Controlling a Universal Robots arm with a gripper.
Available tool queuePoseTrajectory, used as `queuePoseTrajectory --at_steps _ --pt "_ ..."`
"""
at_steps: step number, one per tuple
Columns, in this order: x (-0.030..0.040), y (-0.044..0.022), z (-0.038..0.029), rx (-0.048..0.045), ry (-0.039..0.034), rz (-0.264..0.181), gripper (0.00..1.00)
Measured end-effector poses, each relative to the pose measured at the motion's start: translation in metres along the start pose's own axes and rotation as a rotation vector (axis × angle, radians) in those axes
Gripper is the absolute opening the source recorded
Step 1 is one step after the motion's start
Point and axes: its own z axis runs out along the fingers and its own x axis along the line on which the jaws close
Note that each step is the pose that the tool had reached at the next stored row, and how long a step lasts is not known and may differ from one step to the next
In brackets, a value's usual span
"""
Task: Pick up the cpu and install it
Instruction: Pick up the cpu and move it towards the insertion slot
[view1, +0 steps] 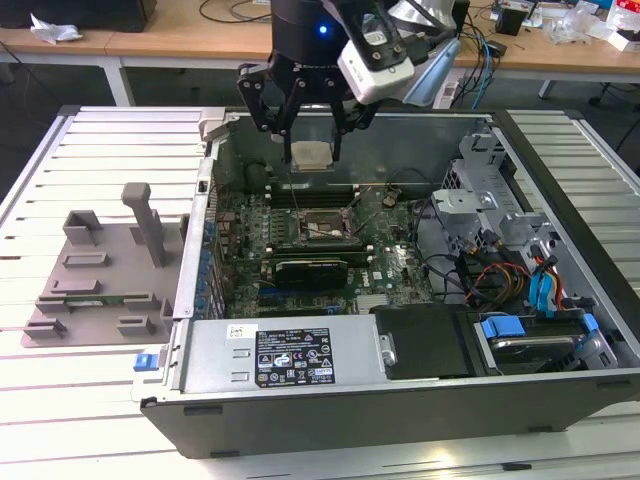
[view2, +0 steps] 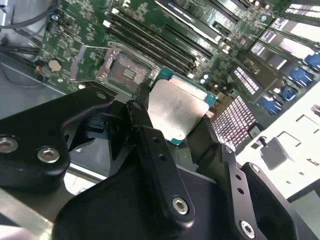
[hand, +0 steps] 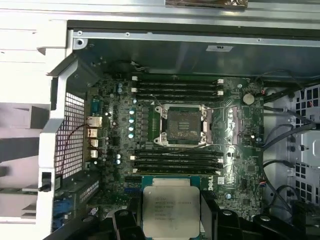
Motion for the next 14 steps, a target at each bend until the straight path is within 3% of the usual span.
queuePoseTrajectory --at_steps 5,14 --pt "-0.0108 -0.0004 0.0001 -0.0001 0.0000 0.000 0.55" --pt "-0.0110 -0.0005 0.0034 0.0000 0.0000 0.000 0.55"
